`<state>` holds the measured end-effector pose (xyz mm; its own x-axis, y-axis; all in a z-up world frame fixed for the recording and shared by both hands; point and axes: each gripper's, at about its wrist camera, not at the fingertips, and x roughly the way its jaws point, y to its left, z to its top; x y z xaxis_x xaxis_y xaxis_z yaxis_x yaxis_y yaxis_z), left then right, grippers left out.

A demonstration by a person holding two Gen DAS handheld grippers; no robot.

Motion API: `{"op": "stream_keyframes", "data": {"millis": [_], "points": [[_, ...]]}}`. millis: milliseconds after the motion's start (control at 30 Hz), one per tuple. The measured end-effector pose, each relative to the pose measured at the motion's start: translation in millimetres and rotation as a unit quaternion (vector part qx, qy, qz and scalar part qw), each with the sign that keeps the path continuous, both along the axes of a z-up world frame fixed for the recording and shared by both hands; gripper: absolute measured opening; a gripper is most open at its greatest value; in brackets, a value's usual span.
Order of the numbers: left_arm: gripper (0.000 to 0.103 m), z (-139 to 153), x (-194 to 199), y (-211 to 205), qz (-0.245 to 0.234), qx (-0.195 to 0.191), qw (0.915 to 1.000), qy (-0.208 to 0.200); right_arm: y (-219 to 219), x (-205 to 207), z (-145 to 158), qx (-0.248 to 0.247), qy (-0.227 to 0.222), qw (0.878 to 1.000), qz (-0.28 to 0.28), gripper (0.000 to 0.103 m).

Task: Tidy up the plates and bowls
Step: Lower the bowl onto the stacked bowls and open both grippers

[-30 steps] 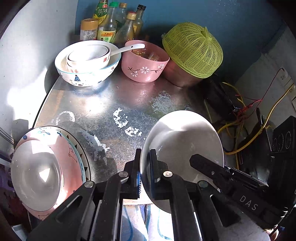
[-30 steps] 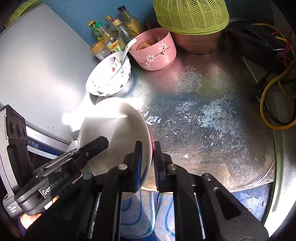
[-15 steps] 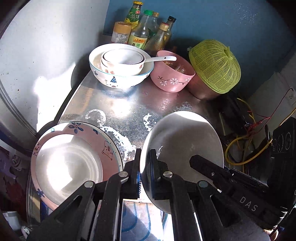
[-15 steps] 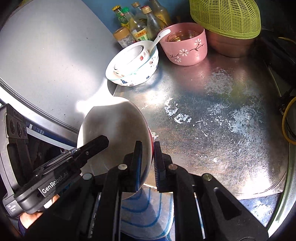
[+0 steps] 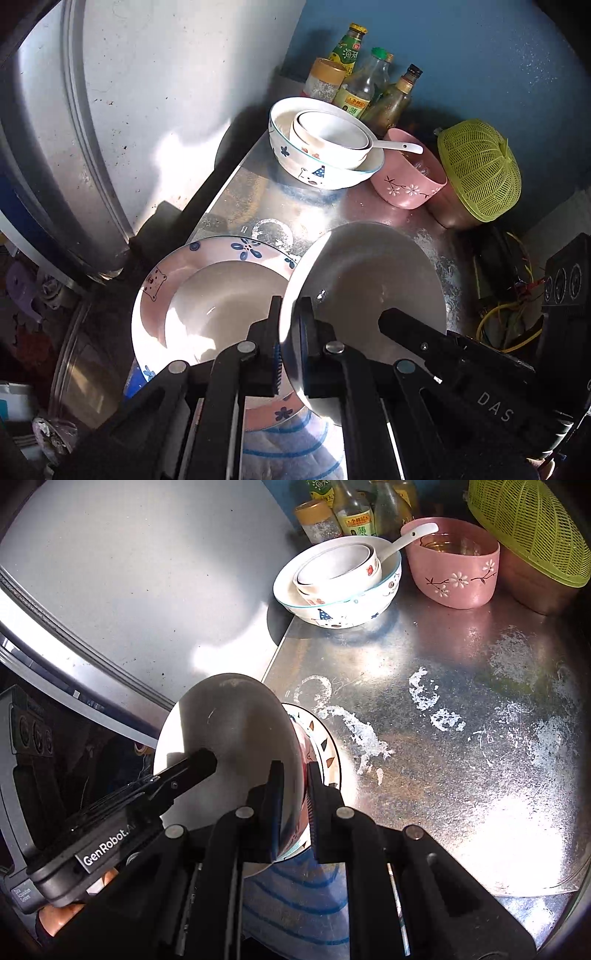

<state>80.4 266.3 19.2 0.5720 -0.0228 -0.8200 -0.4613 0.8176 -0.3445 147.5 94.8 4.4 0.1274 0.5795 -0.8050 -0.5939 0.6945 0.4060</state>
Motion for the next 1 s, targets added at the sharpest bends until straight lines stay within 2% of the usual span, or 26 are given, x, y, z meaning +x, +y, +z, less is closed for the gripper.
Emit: {"op": "stream_keyframes", "data": {"millis": [300, 600, 1000], "points": [[0.005, -21, -19, 30, 0.033, -0.008, 0.9991, 0.023, 36, -13, -20, -0.02, 0.01, 0.999, 0.038, 0.013], [0.005, -41, -22, 43, 0.037, -0.021, 0.9982, 0.041, 53, -13, -40, -0.042, 0.021, 0.997, 0.053, 0.013], [0.005, -47, -20, 49, 0.041, -0.025, 0.9978, 0.046, 65, -14, -45, -0.054, 0.021, 0.996, 0.068, 0.013]]}}
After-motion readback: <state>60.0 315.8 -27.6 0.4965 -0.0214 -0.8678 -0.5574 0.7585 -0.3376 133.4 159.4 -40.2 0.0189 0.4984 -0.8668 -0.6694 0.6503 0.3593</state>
